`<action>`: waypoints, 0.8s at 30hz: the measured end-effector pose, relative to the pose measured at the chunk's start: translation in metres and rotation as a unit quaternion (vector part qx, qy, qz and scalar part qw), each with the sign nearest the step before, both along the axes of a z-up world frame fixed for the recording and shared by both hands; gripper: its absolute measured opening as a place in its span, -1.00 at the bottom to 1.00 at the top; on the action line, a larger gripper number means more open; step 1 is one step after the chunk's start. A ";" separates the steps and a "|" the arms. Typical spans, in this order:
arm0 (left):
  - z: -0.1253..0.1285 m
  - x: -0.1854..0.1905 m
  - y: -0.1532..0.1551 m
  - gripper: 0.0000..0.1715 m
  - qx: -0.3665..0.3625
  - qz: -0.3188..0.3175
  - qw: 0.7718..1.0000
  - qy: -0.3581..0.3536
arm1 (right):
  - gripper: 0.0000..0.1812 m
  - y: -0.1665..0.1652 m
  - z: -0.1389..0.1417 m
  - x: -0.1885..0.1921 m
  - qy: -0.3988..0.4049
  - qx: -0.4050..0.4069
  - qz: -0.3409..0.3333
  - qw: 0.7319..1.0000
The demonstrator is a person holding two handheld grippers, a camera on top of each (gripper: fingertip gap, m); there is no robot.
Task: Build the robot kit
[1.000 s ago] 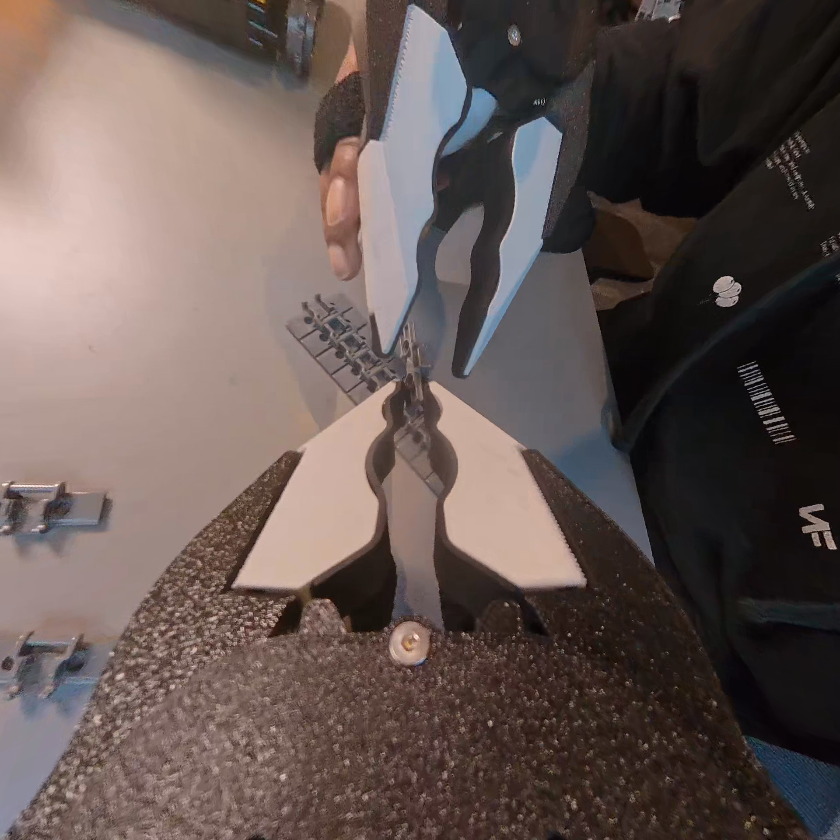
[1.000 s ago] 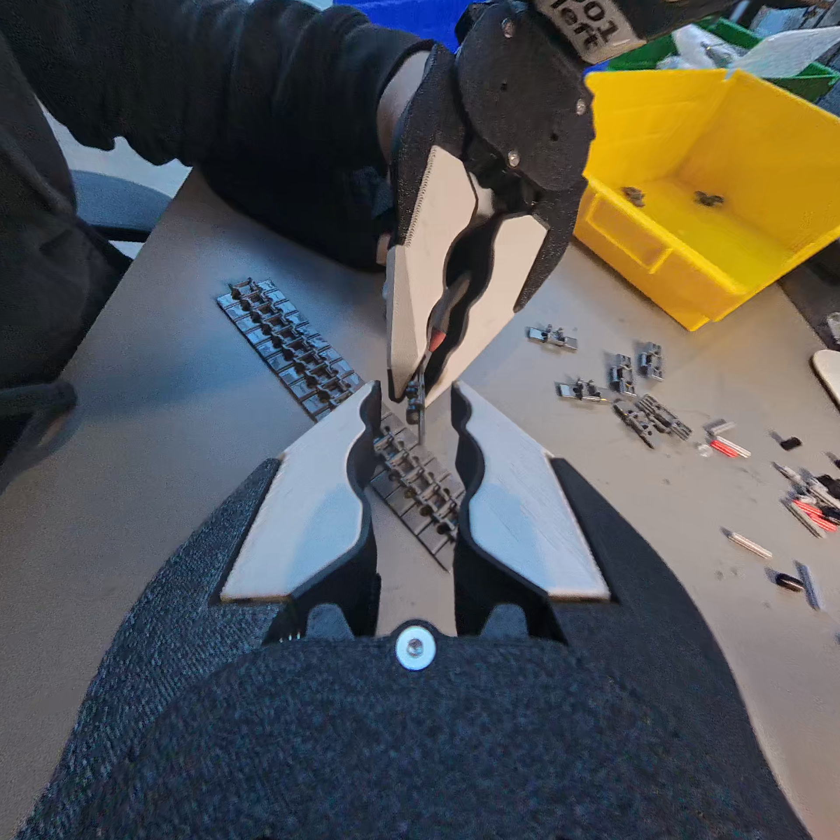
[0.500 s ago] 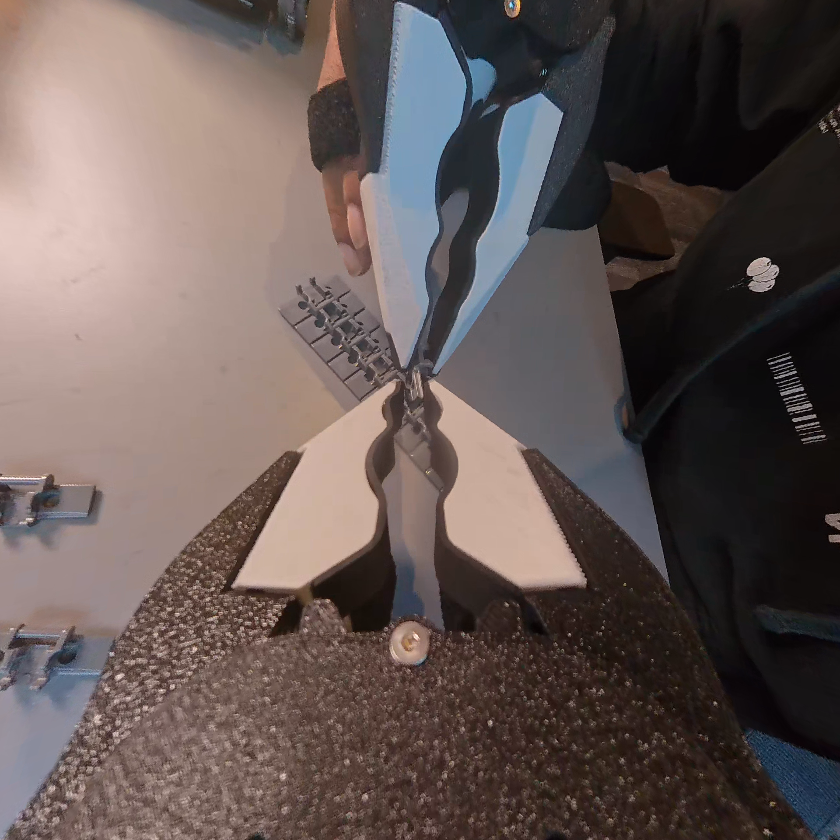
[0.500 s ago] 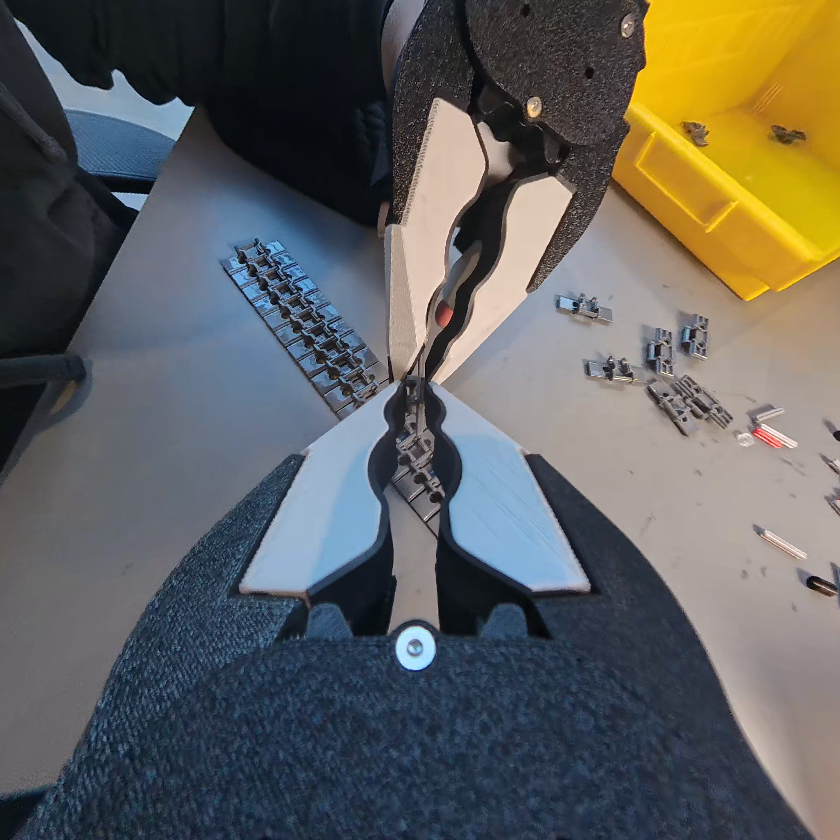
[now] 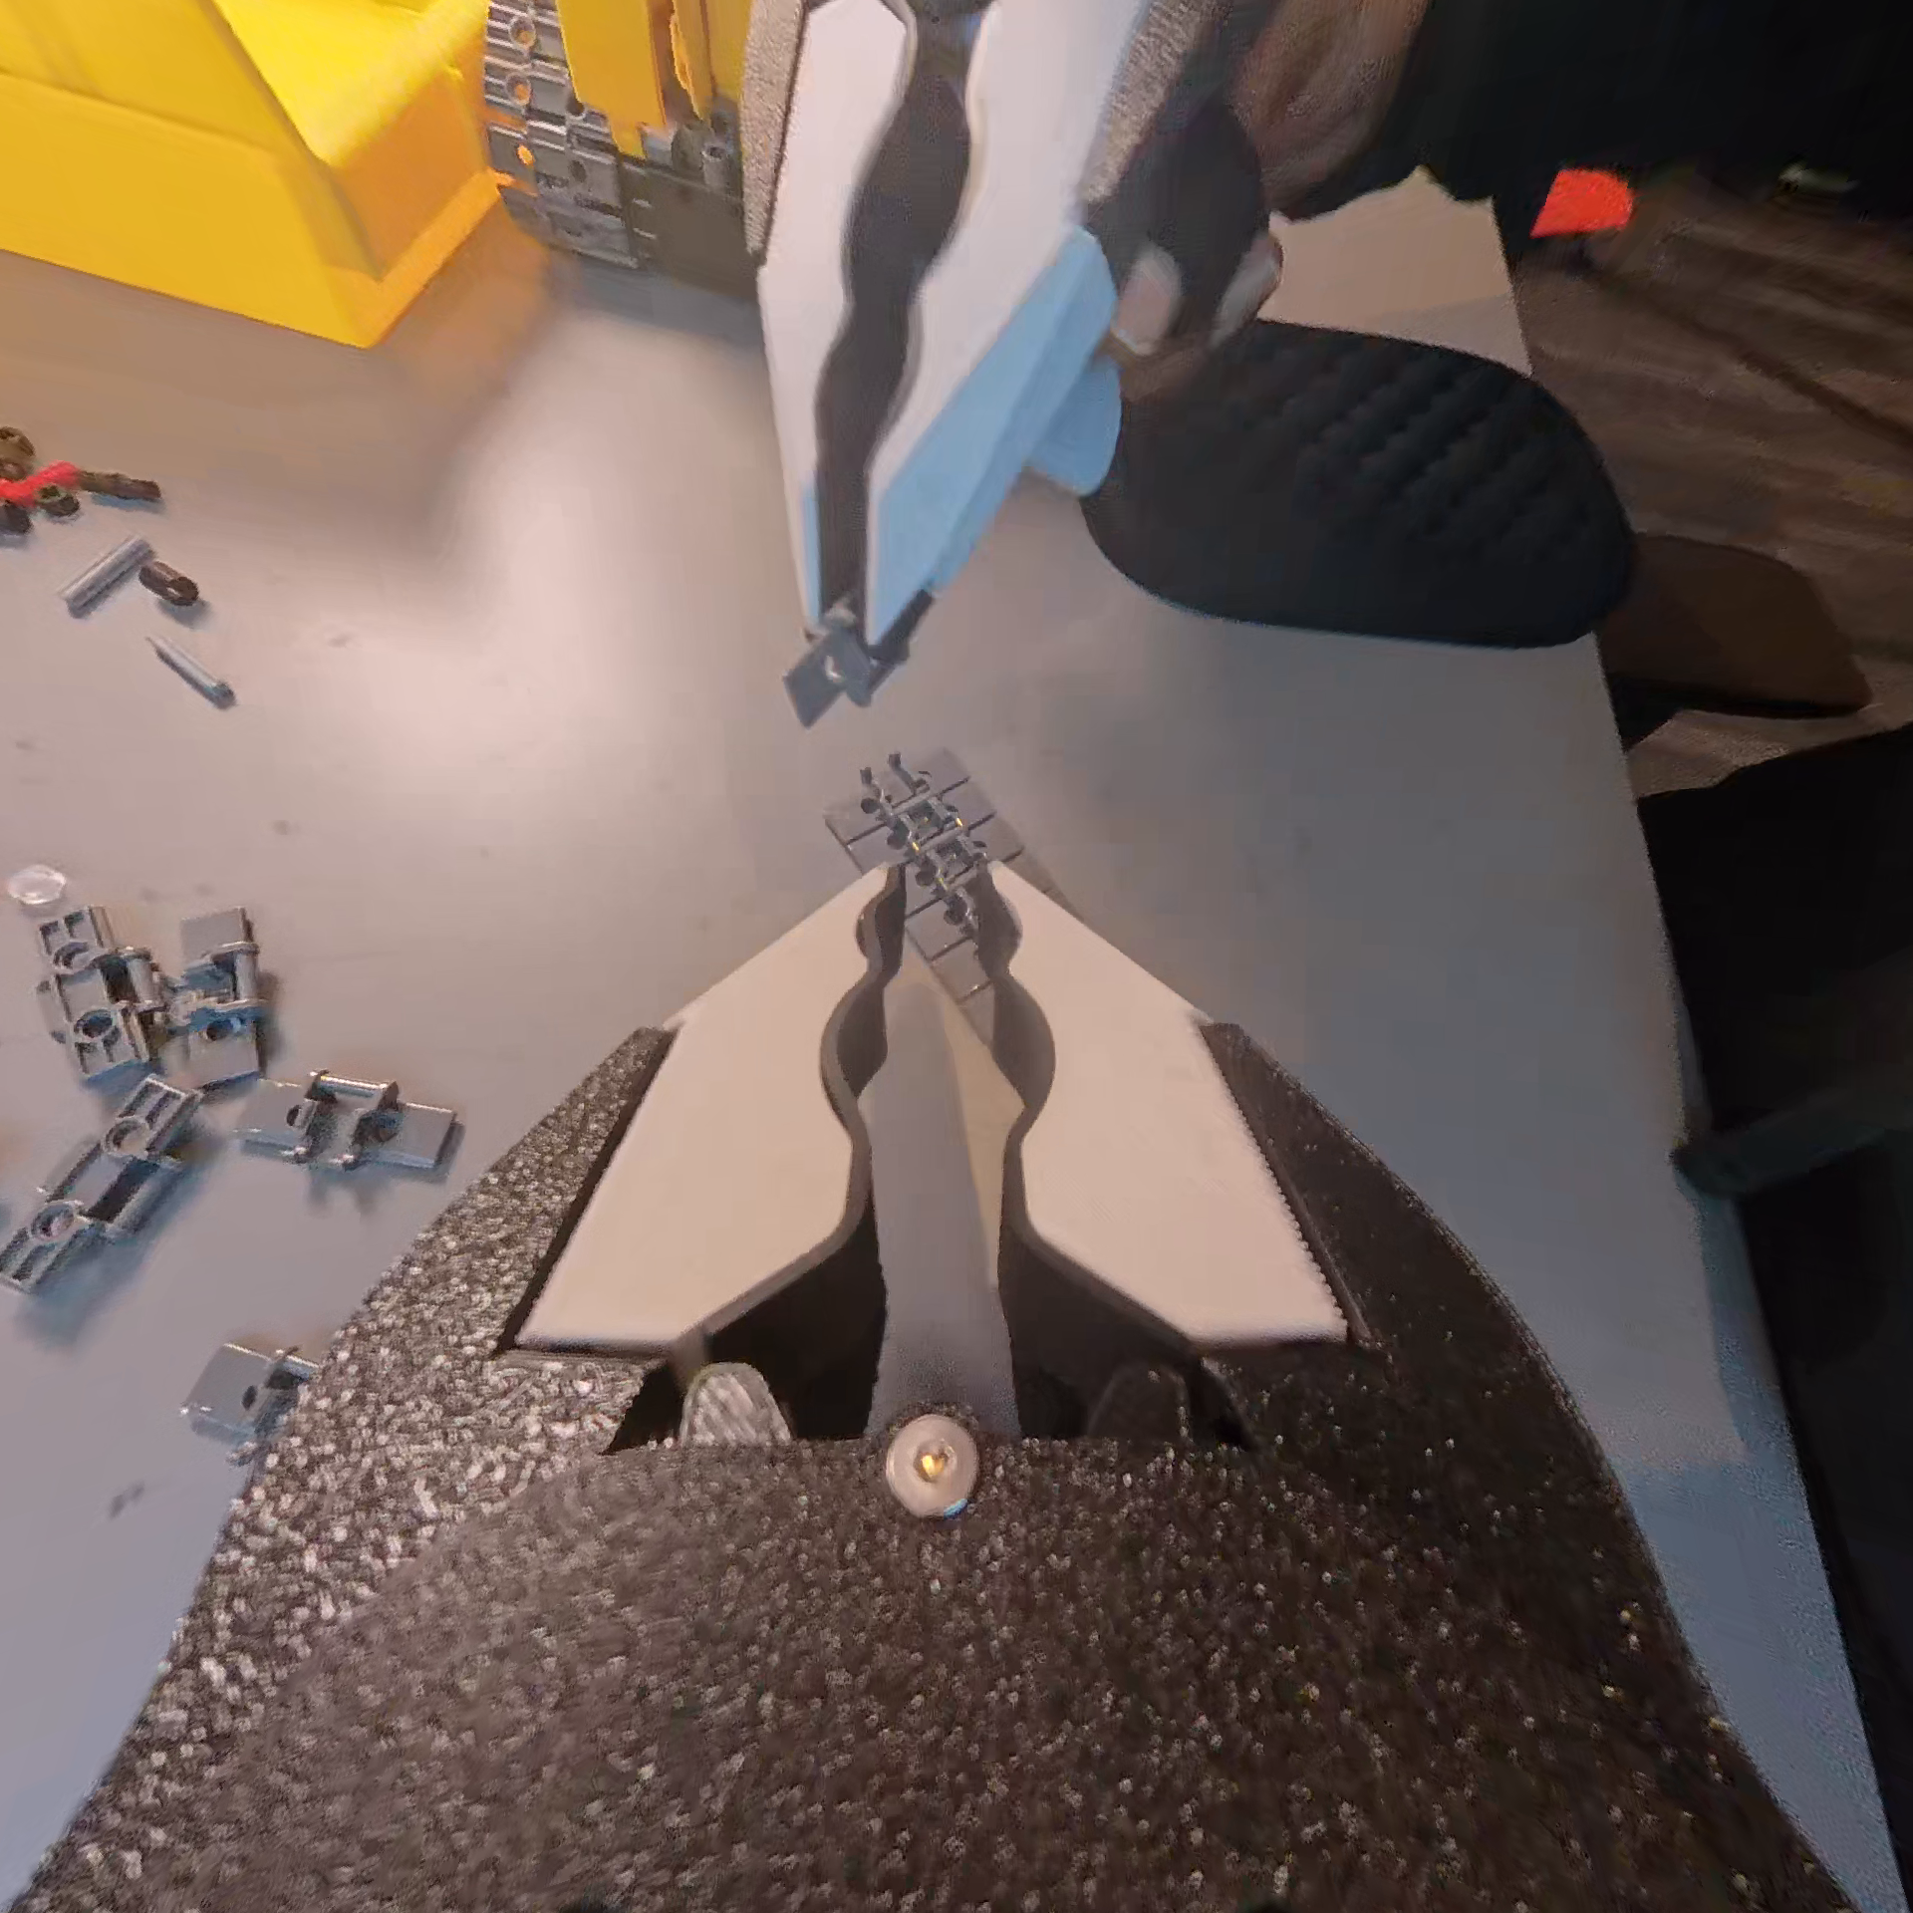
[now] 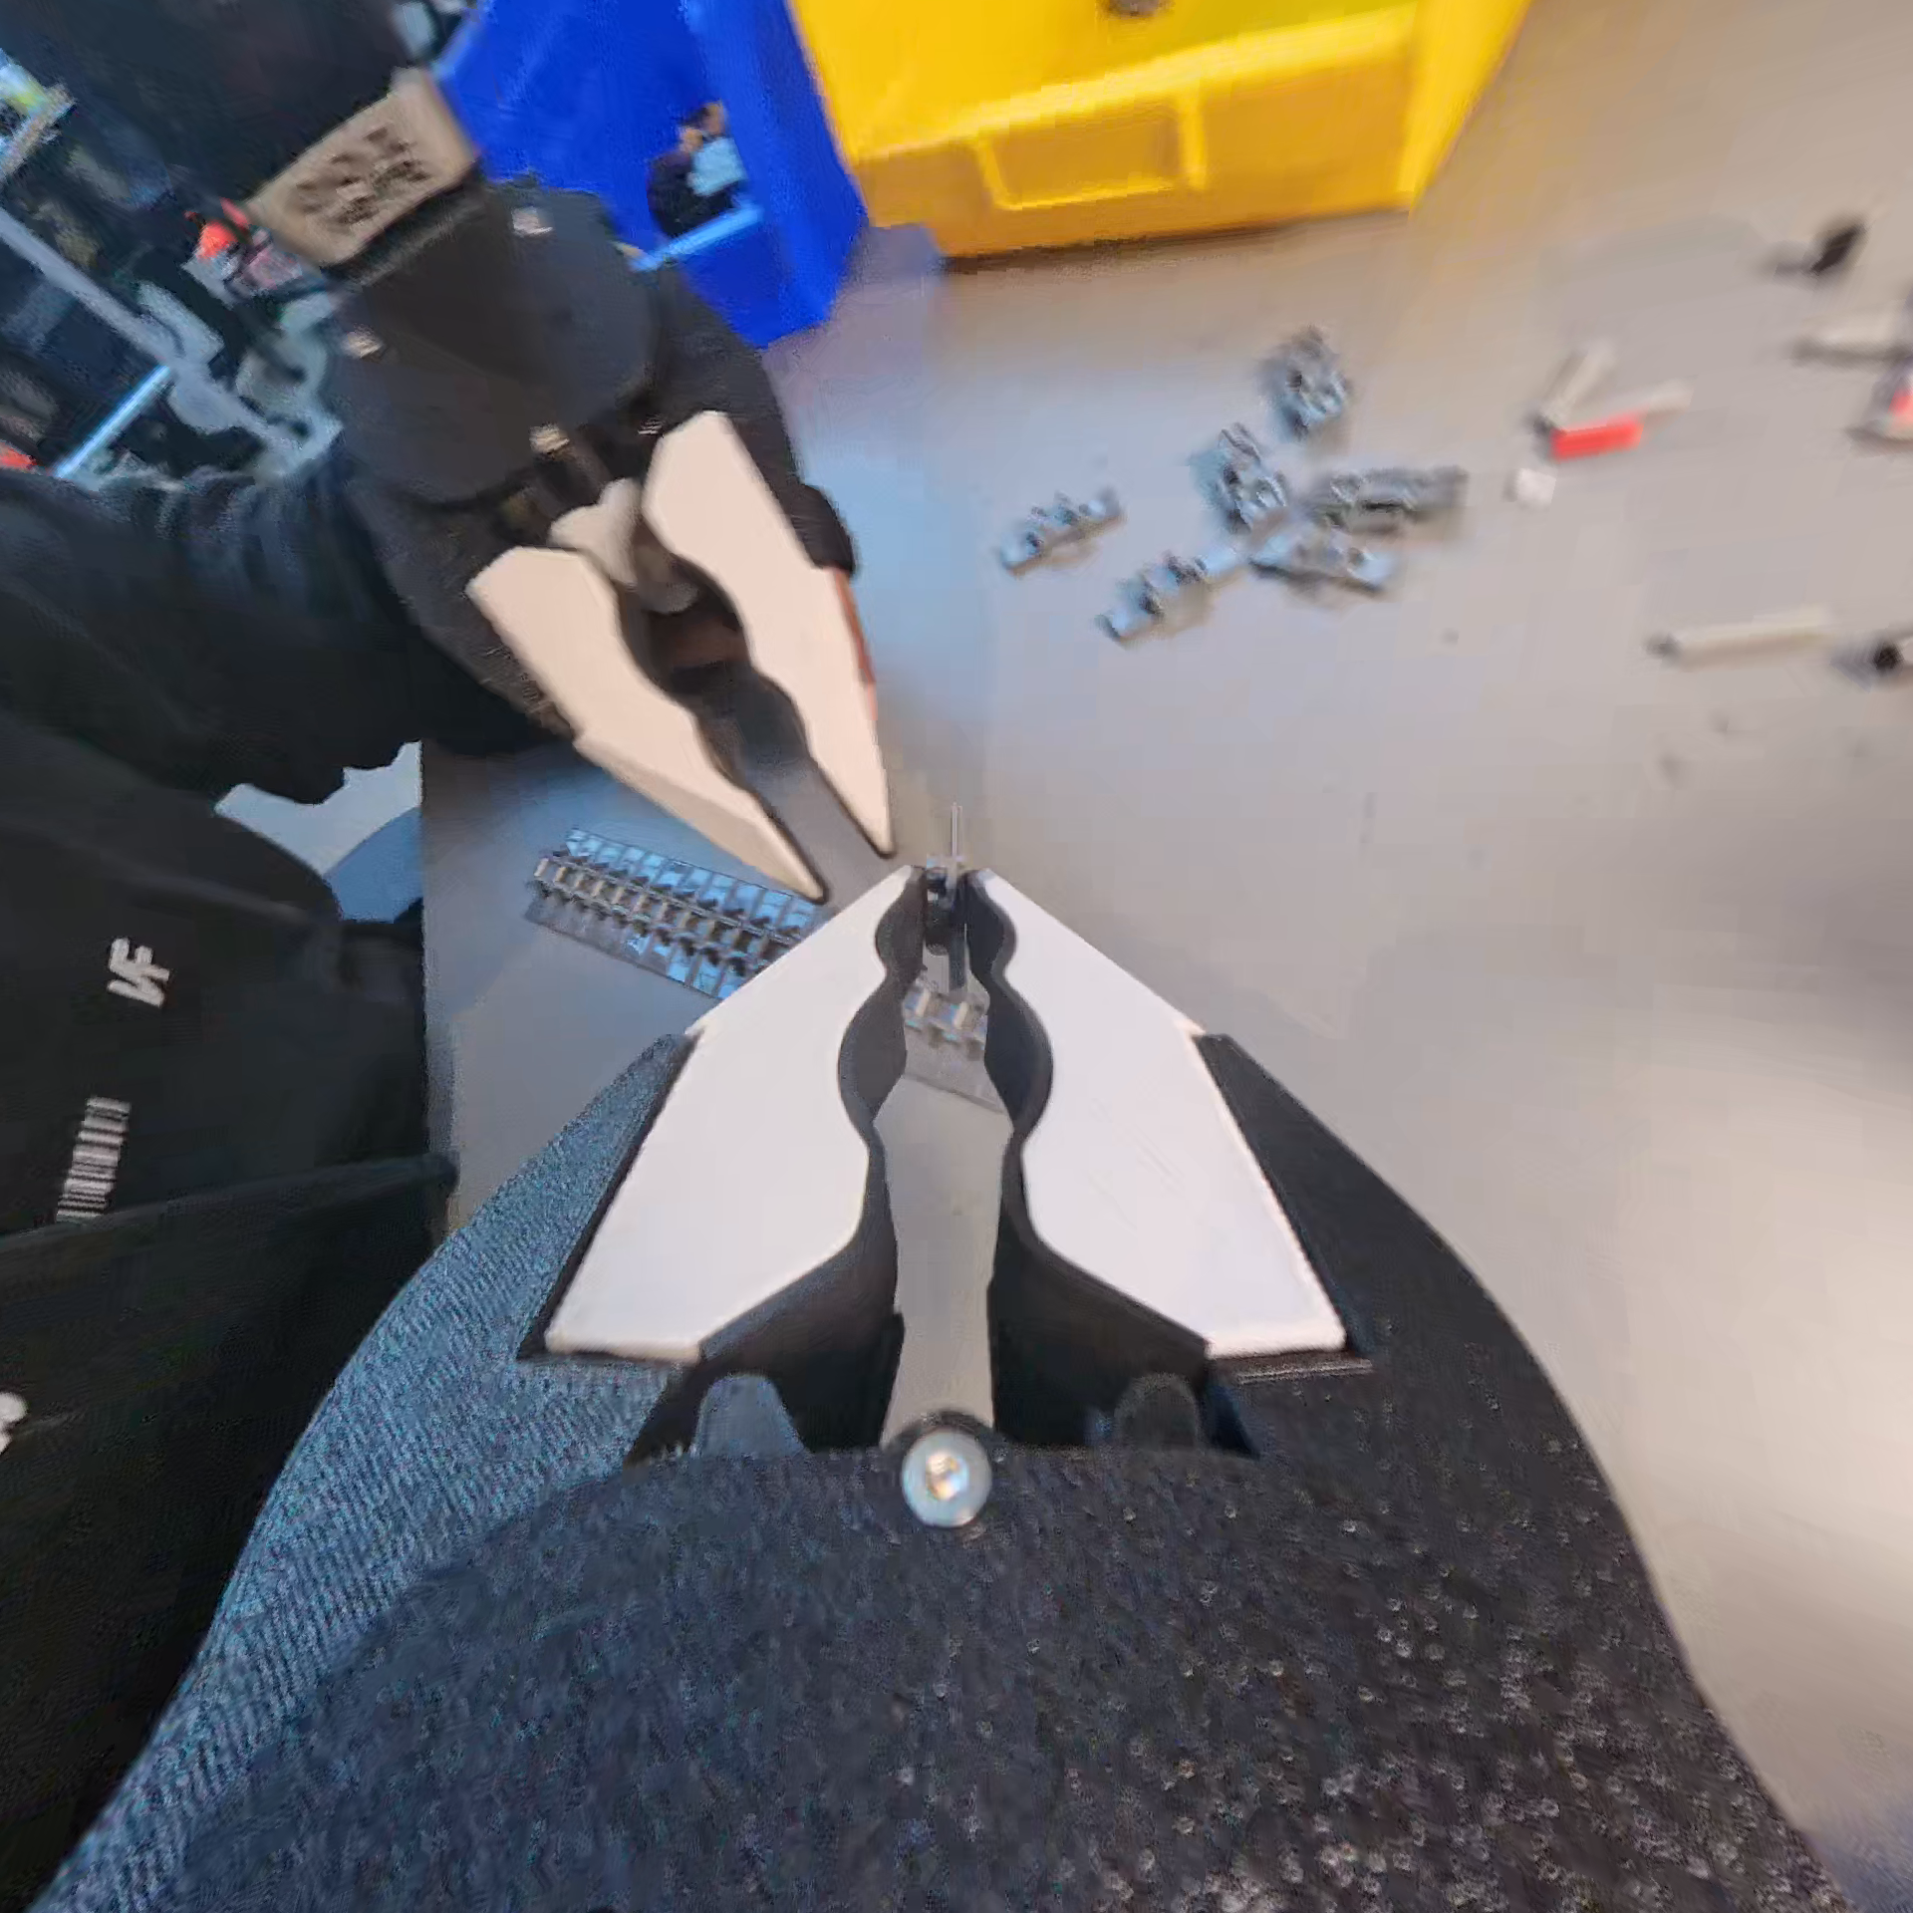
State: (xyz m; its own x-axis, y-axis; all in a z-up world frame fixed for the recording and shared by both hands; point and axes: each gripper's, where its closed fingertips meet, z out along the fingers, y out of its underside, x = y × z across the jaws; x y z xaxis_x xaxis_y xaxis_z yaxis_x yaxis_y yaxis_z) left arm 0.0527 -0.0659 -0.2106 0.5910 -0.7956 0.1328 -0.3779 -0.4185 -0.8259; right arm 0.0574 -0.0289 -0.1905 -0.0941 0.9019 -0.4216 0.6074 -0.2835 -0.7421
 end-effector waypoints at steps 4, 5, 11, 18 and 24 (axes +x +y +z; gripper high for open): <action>-0.011 0.009 -0.003 -0.71 0.005 0.002 0.999 0.038 | -0.92 0.007 -0.030 0.012 -0.076 -0.043 -0.052 0.995; -0.012 0.011 -0.004 -0.70 -0.002 0.004 0.999 0.037 | -0.92 0.008 -0.034 0.013 -0.086 -0.052 -0.062 0.993; -0.028 0.012 -0.006 -0.64 -0.007 0.022 0.996 0.089 | -0.92 0.009 -0.045 0.015 -0.112 -0.083 -0.106 0.985; -0.037 0.014 -0.009 -0.68 -0.009 0.030 0.993 0.115 | -0.92 0.010 -0.047 0.012 -0.102 -0.083 -0.146 0.980; -0.037 0.014 -0.008 -0.68 -0.010 0.049 0.992 0.114 | -0.92 0.010 -0.048 0.012 -0.101 -0.053 -0.171 0.979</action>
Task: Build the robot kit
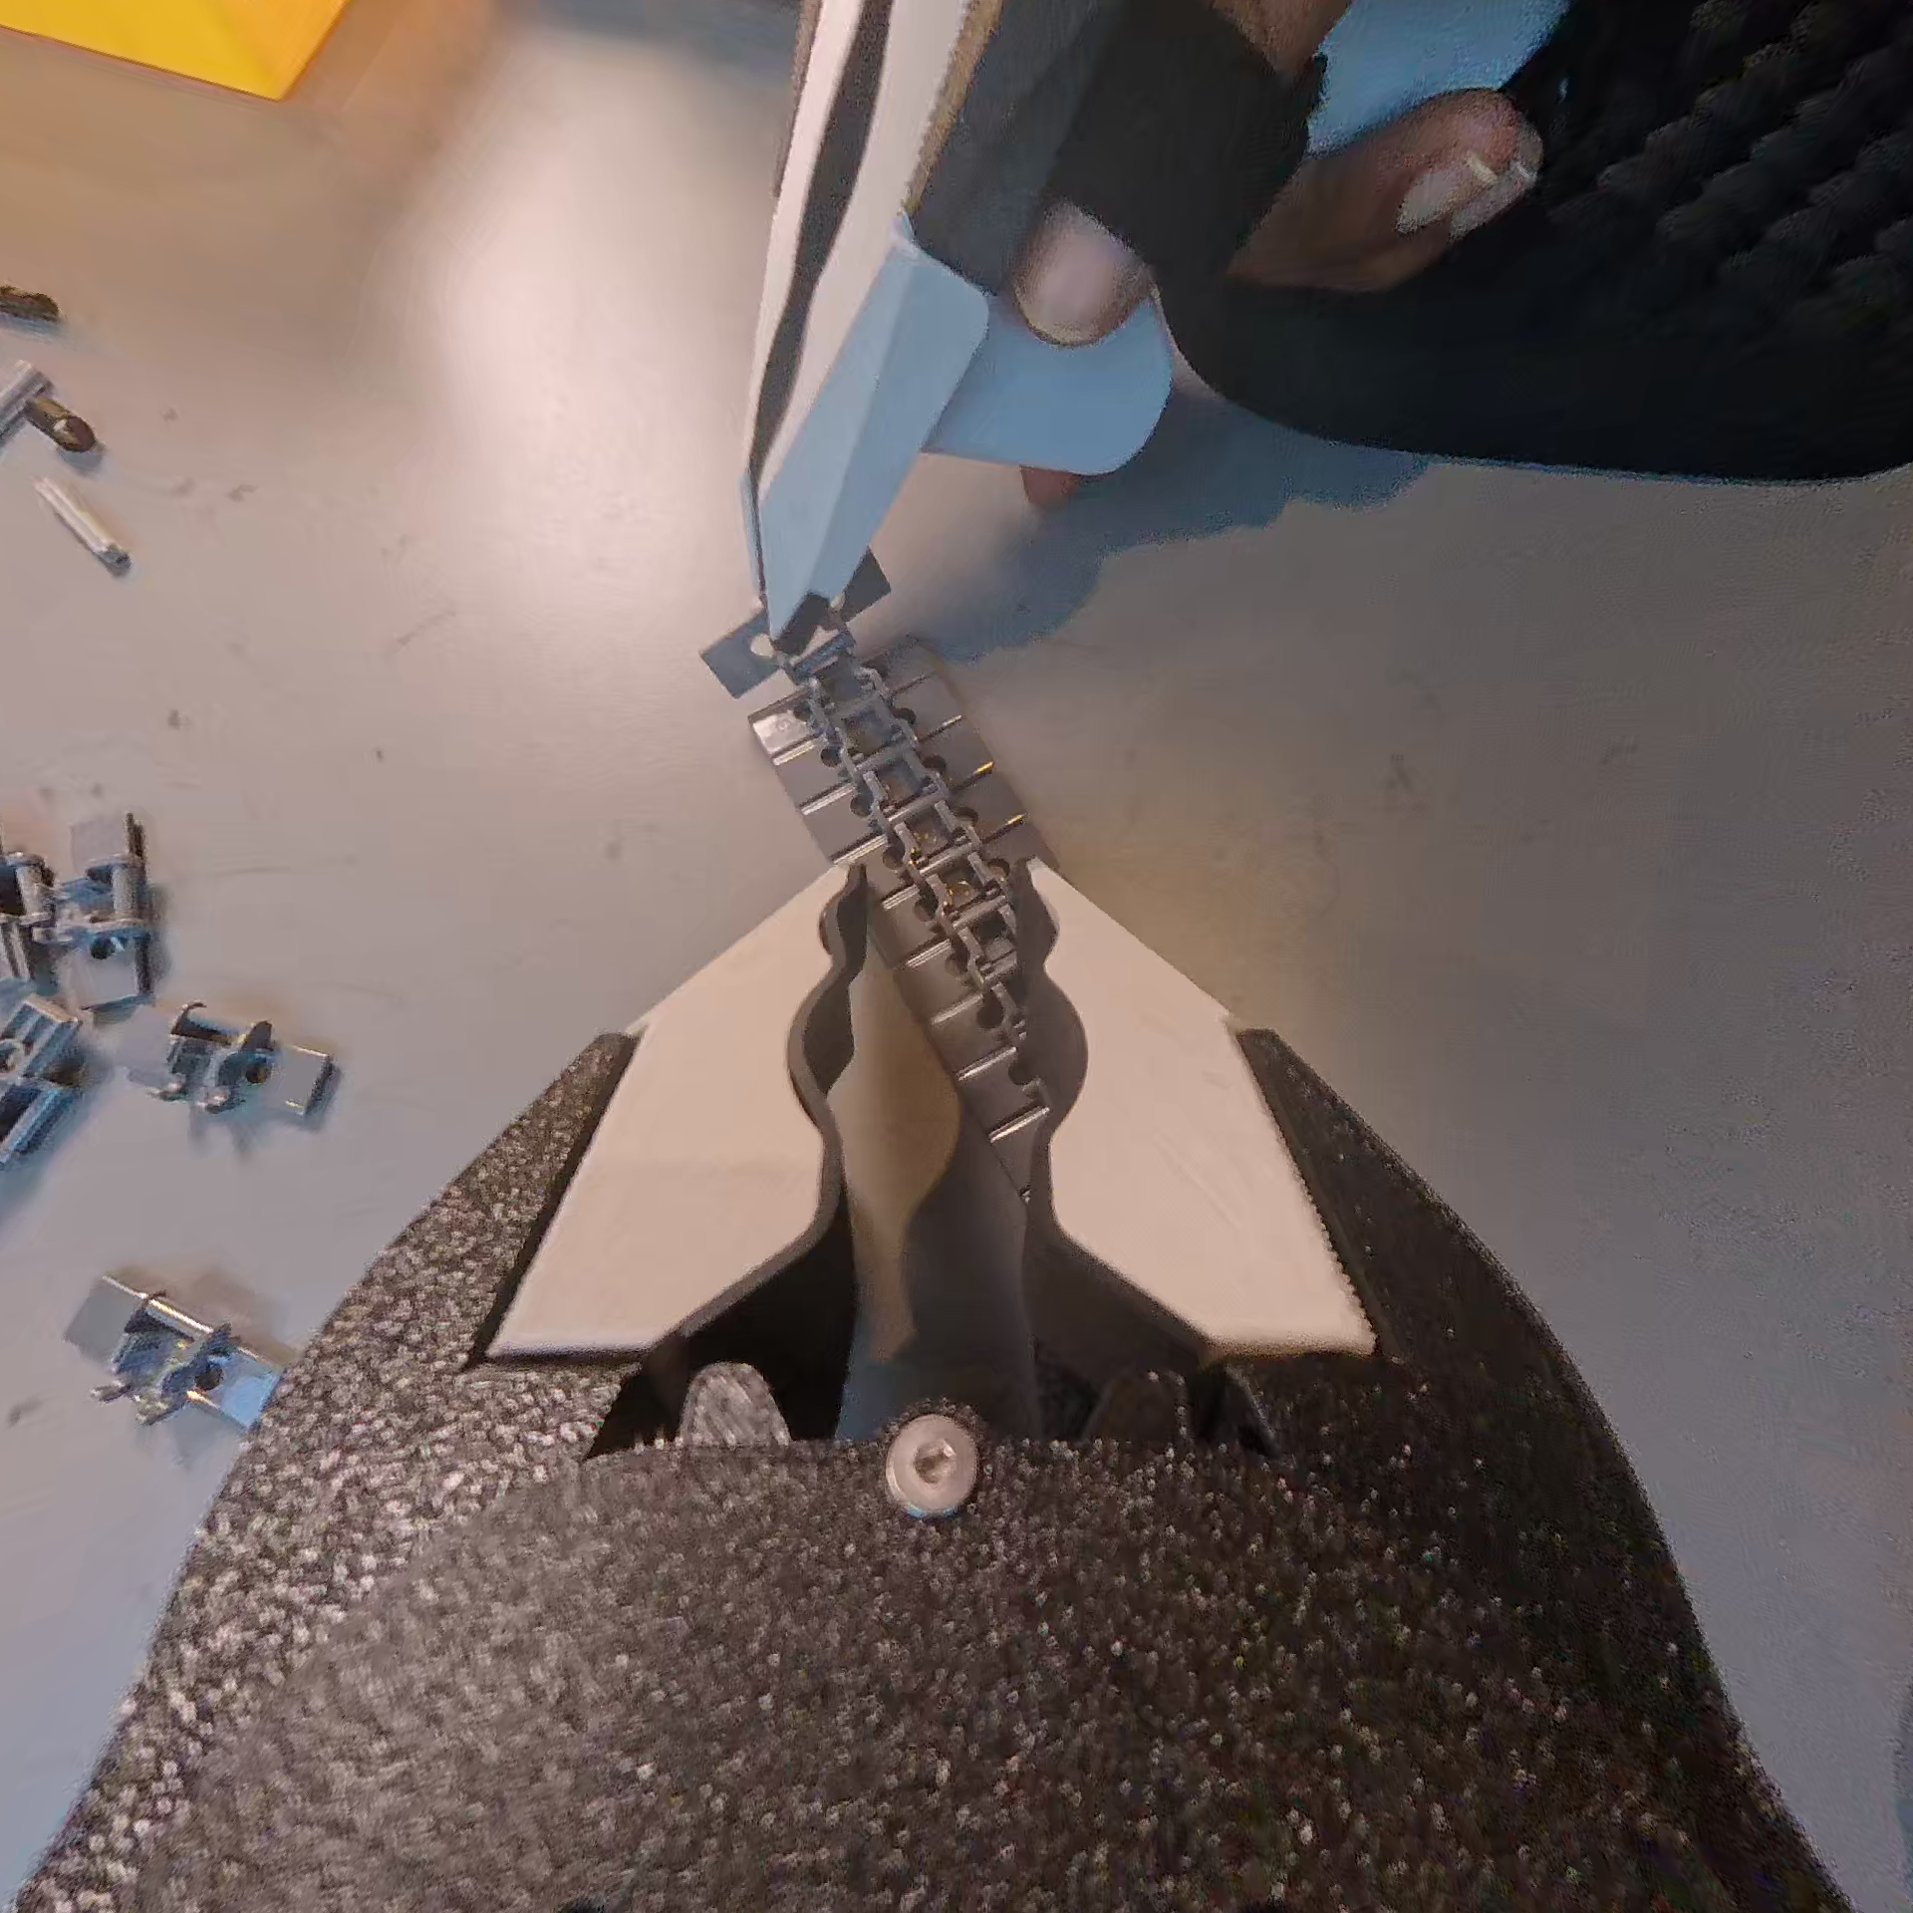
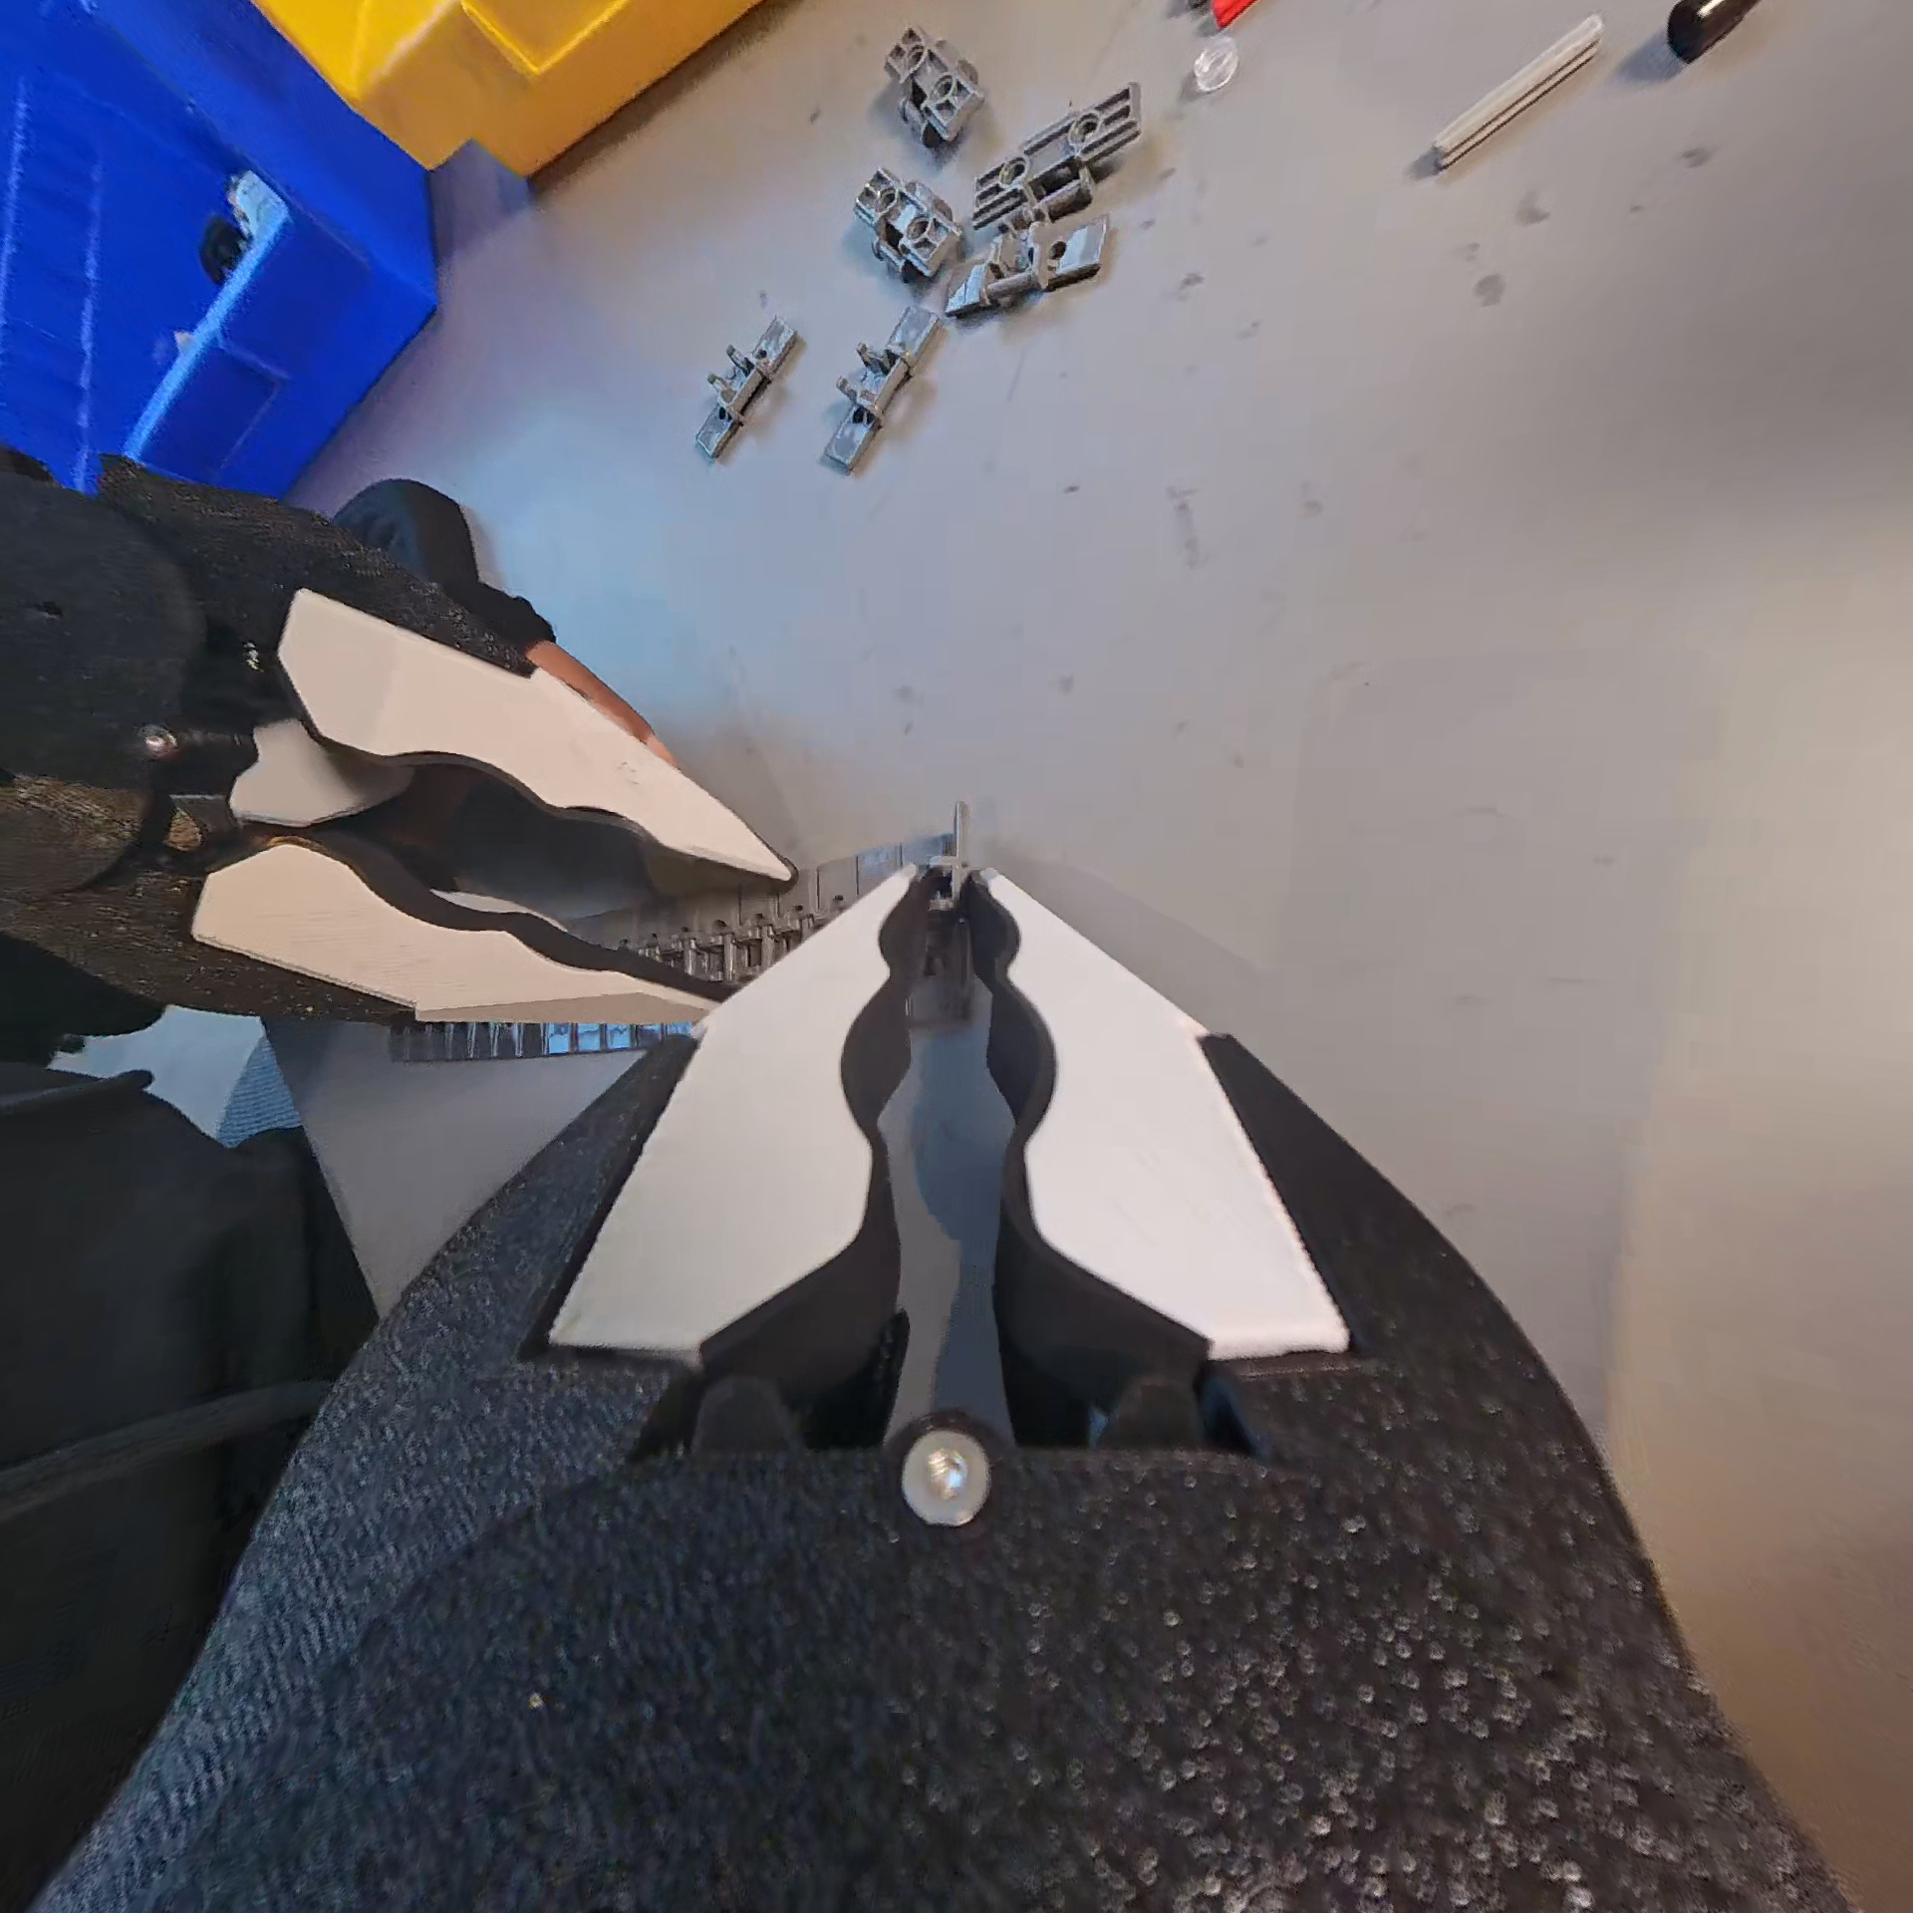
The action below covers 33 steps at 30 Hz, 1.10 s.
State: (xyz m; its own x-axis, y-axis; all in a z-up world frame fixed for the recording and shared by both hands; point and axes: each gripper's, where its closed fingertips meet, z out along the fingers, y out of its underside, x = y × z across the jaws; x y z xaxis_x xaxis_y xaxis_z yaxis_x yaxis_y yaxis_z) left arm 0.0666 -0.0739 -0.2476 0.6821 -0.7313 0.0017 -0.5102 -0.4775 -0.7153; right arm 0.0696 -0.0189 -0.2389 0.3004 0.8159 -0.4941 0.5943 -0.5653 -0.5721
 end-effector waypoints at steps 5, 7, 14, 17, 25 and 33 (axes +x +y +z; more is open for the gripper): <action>0.000 0.000 0.000 -0.70 0.003 0.012 1.000 0.002 | -0.92 -0.002 0.000 0.001 -0.017 0.062 -0.005 0.998; 0.000 0.000 -0.001 -0.71 0.006 0.013 1.000 0.005 | -0.92 -0.002 -0.001 0.002 -0.028 0.079 0.004 0.997; 0.000 0.000 -0.002 -0.73 0.005 0.012 1.000 0.002 | -0.92 -0.002 -0.003 0.004 -0.044 0.089 0.065 0.993; 0.000 0.000 -0.002 -0.73 0.005 0.012 1.000 0.001 | -0.92 -0.003 -0.004 0.004 -0.051 0.098 0.099 0.989; 0.000 0.000 -0.002 -0.74 0.005 0.012 1.000 0.000 | -0.91 -0.002 -0.006 0.006 -0.102 0.177 0.152 0.967; 0.000 0.001 -0.003 -0.78 0.011 0.007 1.000 0.005 | -0.92 0.000 -0.008 0.007 -0.150 0.223 0.206 0.941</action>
